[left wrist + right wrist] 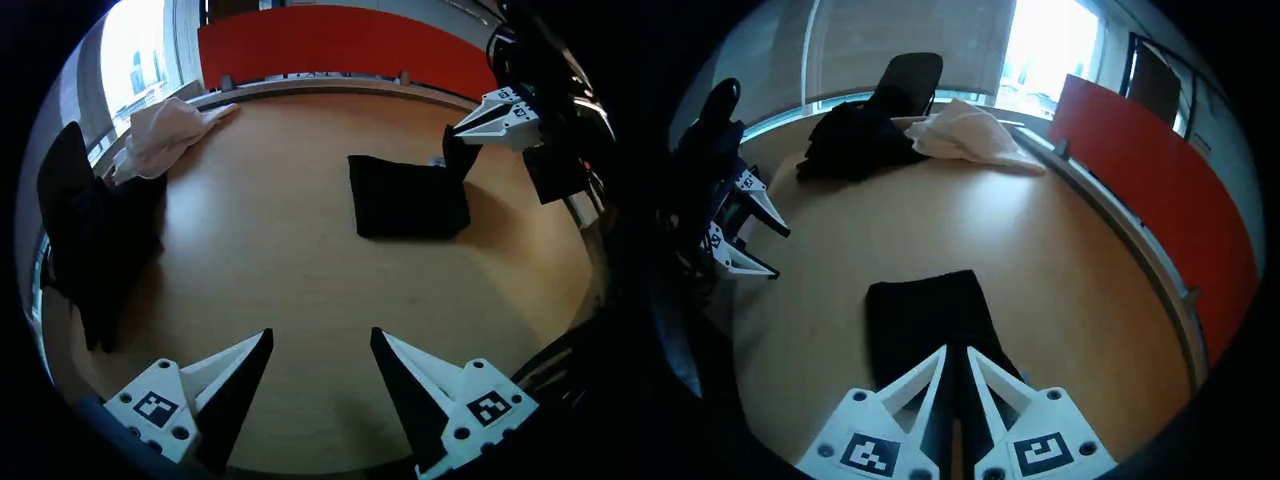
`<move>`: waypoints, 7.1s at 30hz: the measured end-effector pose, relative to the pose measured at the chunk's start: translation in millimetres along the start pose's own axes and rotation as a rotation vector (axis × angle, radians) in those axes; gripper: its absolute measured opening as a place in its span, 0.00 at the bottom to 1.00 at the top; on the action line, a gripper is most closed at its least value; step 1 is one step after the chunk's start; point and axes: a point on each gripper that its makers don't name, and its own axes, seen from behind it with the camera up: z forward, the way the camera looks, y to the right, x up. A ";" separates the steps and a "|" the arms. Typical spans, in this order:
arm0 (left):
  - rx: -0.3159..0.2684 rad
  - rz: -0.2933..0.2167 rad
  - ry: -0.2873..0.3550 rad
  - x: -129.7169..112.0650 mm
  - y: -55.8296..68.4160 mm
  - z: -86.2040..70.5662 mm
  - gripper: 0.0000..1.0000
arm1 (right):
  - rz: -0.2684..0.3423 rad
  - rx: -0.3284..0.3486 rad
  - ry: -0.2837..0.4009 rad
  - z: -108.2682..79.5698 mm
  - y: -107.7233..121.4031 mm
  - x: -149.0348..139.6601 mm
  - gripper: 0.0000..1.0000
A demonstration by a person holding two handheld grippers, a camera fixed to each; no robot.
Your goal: Fold towel
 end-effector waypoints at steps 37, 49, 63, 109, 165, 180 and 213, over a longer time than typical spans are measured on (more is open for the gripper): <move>0.026 -0.074 0.001 -11.3 -6.6 -4.3 0.90 | -0.270 0.215 -0.124 90.0 -55.5 23.9 0.03; 0.022 -0.072 0.000 -12.5 -7.0 -3.9 0.90 | -0.242 0.211 -0.123 86.9 -53.3 19.0 0.03; 0.016 -0.058 0.003 -9.8 -5.6 -2.3 0.90 | -0.167 0.165 -0.105 46.2 -43.2 2.5 0.03; -0.011 -0.002 -0.002 -6.6 6.8 -0.6 0.90 | 0.238 0.002 -0.243 -45.7 -58.6 -165.2 0.03; -0.020 0.012 0.000 -6.1 19.8 -0.5 0.90 | 0.151 -0.156 -0.029 -117.4 12.3 -59.5 0.03; -0.020 0.007 0.002 -6.8 19.0 -2.6 0.90 | 0.090 -0.102 -0.019 -90.6 1.2 -36.5 0.03; -0.005 -0.023 0.001 -12.4 9.3 -6.5 0.90 | -0.062 0.080 -0.036 -11.8 -38.0 8.9 0.03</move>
